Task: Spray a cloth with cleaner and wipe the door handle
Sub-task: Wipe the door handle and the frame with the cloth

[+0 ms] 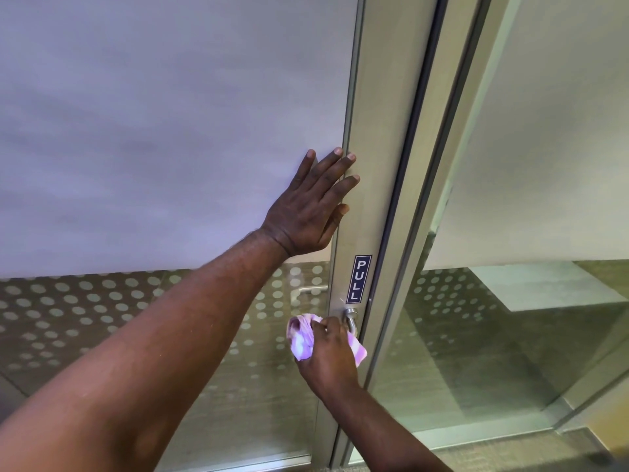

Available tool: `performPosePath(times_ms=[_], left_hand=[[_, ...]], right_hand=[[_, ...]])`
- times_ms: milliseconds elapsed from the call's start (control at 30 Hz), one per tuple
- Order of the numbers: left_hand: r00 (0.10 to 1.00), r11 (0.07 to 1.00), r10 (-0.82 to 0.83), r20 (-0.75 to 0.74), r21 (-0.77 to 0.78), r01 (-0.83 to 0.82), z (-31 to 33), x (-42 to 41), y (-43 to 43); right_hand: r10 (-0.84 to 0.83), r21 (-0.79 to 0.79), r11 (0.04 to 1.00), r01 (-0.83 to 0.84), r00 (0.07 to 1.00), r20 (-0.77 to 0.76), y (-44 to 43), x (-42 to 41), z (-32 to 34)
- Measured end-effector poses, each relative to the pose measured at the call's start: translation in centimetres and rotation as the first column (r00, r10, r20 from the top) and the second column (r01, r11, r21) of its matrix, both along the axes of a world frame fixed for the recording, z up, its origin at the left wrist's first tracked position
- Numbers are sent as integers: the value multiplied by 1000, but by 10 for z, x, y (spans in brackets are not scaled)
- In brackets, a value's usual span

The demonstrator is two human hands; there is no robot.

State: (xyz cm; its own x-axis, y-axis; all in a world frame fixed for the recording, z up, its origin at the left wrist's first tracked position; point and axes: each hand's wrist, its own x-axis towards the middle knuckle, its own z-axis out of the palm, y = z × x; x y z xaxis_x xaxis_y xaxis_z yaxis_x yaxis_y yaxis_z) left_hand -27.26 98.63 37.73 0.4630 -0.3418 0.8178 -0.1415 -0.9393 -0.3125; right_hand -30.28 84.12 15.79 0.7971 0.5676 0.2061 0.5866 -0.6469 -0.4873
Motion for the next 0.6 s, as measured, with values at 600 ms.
performPosePath(times_ms=[600], left_hand=[[999,999,32,-24,12,-32,-1,2,1]], right_hand=[[394,-264,901,-345,905,161,0,-10,-10]])
